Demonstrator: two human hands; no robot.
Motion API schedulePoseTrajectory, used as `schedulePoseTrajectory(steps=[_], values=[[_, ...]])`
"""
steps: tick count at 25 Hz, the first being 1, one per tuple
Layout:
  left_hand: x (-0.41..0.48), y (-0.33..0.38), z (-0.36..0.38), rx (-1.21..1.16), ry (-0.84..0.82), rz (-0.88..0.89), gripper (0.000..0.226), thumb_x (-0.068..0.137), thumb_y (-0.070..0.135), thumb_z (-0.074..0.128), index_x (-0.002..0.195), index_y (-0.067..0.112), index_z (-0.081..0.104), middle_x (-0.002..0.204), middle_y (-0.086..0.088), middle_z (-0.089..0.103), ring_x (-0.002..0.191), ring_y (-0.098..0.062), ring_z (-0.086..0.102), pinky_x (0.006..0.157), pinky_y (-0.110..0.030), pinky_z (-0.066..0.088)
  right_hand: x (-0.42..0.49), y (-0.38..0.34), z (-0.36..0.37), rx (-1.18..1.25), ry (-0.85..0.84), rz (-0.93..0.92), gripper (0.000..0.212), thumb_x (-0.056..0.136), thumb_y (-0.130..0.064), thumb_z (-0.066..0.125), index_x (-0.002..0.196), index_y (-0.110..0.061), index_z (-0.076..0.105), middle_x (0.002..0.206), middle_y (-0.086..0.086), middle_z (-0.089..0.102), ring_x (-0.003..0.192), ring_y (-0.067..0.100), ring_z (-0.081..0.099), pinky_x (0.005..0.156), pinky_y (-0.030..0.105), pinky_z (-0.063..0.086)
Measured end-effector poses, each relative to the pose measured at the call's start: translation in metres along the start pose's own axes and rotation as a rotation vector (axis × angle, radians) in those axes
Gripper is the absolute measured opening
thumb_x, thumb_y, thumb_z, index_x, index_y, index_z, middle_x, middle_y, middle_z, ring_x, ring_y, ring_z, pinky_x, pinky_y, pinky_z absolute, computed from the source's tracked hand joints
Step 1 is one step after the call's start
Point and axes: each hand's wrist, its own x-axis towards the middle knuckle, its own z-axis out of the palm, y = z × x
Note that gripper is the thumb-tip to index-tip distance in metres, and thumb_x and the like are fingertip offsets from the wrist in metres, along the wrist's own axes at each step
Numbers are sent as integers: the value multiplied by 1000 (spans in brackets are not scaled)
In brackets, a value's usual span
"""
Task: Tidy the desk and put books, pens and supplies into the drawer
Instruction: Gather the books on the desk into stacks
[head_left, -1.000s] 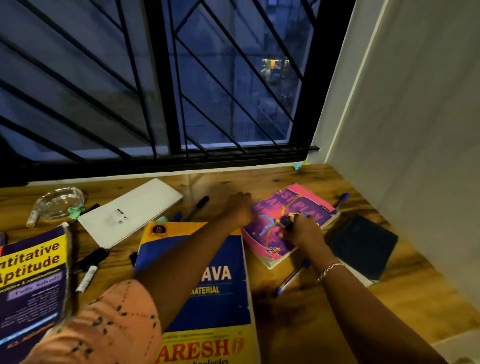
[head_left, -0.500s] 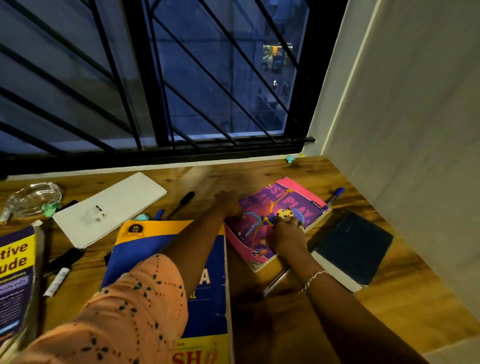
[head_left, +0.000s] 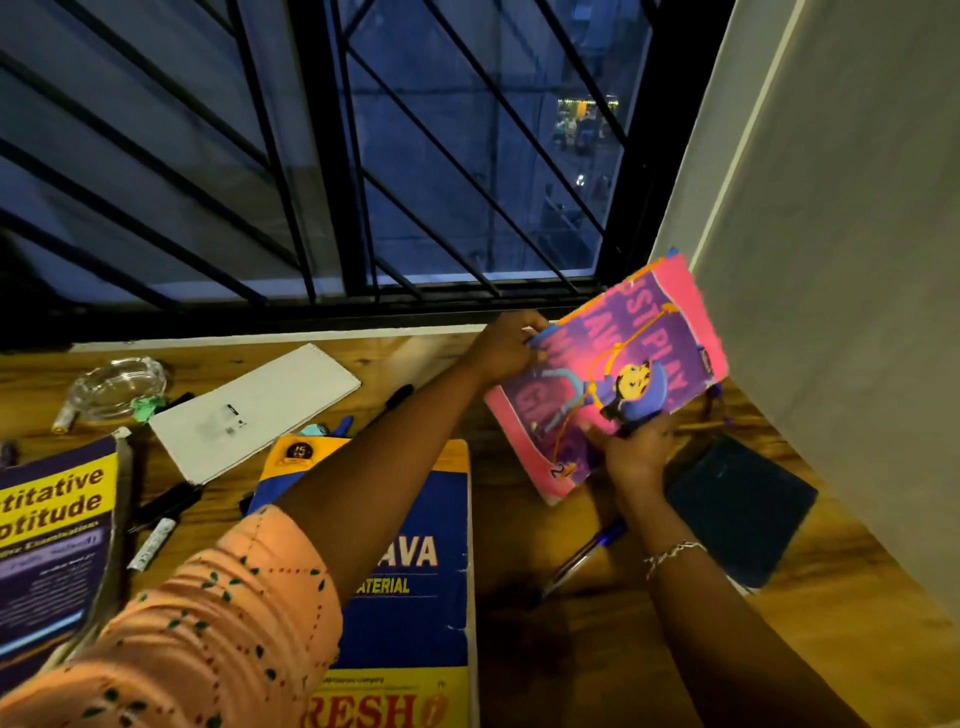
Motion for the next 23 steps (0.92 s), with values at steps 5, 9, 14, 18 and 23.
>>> schedulePoseTrajectory(steps=[5,9,14,18,23], values=[[-36,29,-40,-313,265,-74,32,81,-14,53,77,18,55,70,4,56,48,8,51,51,-6,42,-14,-58,-4,678,-359,26,49,78,-15,65,124,-5,53,115,15,63,97,27,64,88,43,53],[-95,23,-69,-474,337,-224,29,84,-11,52,83,18,55,66,4,62,55,-6,57,50,-14,49,-51,-92,5,519,-416,-125,49,73,-22,72,116,-8,55,93,2,71,77,15,68,75,35,57],[-182,1,-94,-501,363,-427,23,86,-7,54,83,16,53,67,-4,62,42,-8,61,41,-18,51,-123,-83,24,425,-563,-42,21,88,-3,54,108,-7,57,63,-11,71,55,0,66,51,16,54],[-237,-31,-99,-492,334,-558,18,84,-6,57,99,3,56,90,-15,65,66,-20,62,60,-28,55,-170,-58,39,281,-571,-46,32,86,-1,57,118,-2,56,97,12,66,73,9,68,71,27,57],[-282,-61,-93,-493,290,-660,36,84,-4,60,118,-1,48,100,-15,62,71,-19,60,63,-29,52,-205,-32,45,58,-582,-106,28,84,1,61,111,-6,59,94,8,64,66,-9,63,66,19,53]])
